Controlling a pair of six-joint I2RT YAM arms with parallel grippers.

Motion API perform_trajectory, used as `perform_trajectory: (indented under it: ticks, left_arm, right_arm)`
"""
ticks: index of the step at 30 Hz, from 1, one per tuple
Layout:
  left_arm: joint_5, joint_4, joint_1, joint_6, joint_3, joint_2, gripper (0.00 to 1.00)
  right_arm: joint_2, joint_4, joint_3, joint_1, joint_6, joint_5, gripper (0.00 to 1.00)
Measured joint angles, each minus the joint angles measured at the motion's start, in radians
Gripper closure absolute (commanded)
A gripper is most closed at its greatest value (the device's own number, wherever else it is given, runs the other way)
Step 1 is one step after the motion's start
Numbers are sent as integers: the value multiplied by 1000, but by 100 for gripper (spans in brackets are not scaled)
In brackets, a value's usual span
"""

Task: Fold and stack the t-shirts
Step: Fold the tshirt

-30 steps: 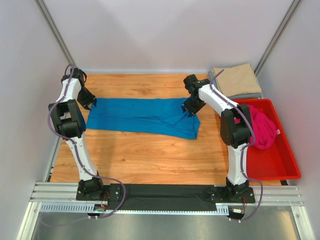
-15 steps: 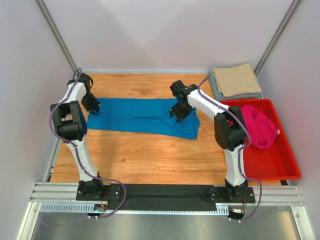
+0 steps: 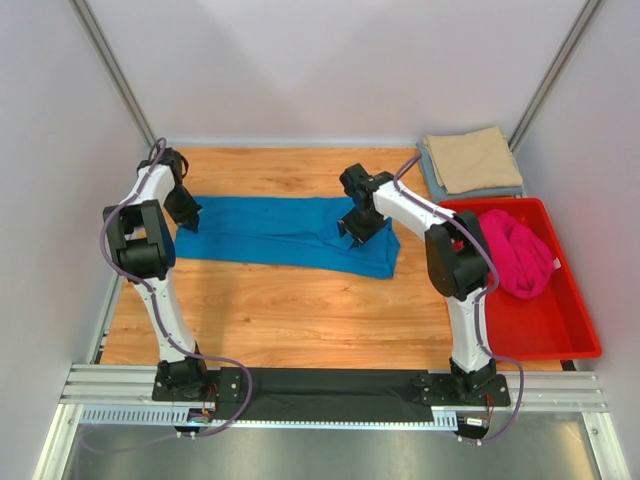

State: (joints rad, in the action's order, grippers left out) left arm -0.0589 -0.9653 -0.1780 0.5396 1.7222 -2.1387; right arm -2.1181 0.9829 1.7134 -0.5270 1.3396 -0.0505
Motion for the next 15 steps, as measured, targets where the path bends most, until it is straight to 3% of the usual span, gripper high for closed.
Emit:
perform_trajectory:
  ticks: [9, 11, 14, 15]
  left_arm:
    - [-27, -16, 0, 1, 37, -63, 100]
    - [-34, -18, 0, 1, 48, -68, 100]
    - [-44, -22, 0, 1, 61, -80, 100]
    - [-48, -26, 0, 1, 65, -82, 100]
  right_arm:
    - [-33, -23, -22, 2, 19, 8, 55]
    - [-38, -24, -22, 6, 22, 7, 60]
    - [-39, -28, -22, 11, 25, 2, 79]
    - [-39, -31, -22, 13, 24, -1, 91]
